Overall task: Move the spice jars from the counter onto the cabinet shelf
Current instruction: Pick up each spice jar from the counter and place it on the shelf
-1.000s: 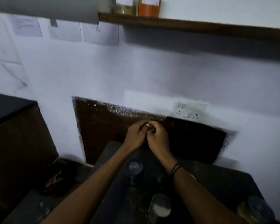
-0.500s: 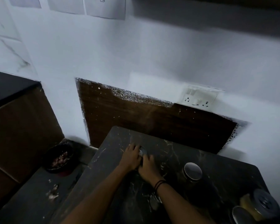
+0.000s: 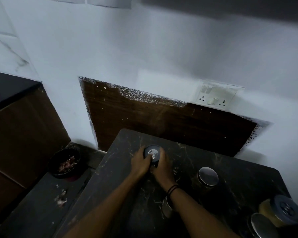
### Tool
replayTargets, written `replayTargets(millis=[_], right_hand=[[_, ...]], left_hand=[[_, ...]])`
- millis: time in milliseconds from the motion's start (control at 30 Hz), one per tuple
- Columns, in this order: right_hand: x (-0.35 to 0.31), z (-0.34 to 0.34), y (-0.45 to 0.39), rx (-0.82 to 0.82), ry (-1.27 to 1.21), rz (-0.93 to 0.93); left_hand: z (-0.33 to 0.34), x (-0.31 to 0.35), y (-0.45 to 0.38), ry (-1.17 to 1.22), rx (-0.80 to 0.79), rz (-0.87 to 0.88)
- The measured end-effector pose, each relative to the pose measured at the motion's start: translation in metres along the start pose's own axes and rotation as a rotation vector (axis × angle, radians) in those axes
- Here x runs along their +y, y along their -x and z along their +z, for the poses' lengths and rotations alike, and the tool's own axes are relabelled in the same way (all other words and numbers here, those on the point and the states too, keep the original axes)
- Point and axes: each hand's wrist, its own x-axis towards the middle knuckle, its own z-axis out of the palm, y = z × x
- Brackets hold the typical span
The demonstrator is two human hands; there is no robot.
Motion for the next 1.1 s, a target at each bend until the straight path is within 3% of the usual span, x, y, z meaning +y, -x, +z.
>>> replayTargets(millis=[100,233,533,833,1100], right_hand=[[-0.004,-0.020,-0.009,0.025,-0.153,-0.010],[-0.009,-0.042,-0.015,0.035,-0.385,-0.116],[-0.014,-0.066,0.003,-0.048,-0.869,0.017],[-0.008,-0.065,0.019,-0.114,-1.041,0.145],[-0.019,-0.075,0.029,-0.134,-1.087,0.273]], left_hand=[[-0.004,0.015,0.005,0.180,0.046,0.008],[-0.017,0.029,0.009,0.242,0.106,0.017],[-0.025,0.032,0.020,0.389,0.029,0.039],[-0.027,0.031,0.050,0.726,-0.225,-0.117],[-0.017,0.029,0.058,0.831,-0.173,-0.130]])
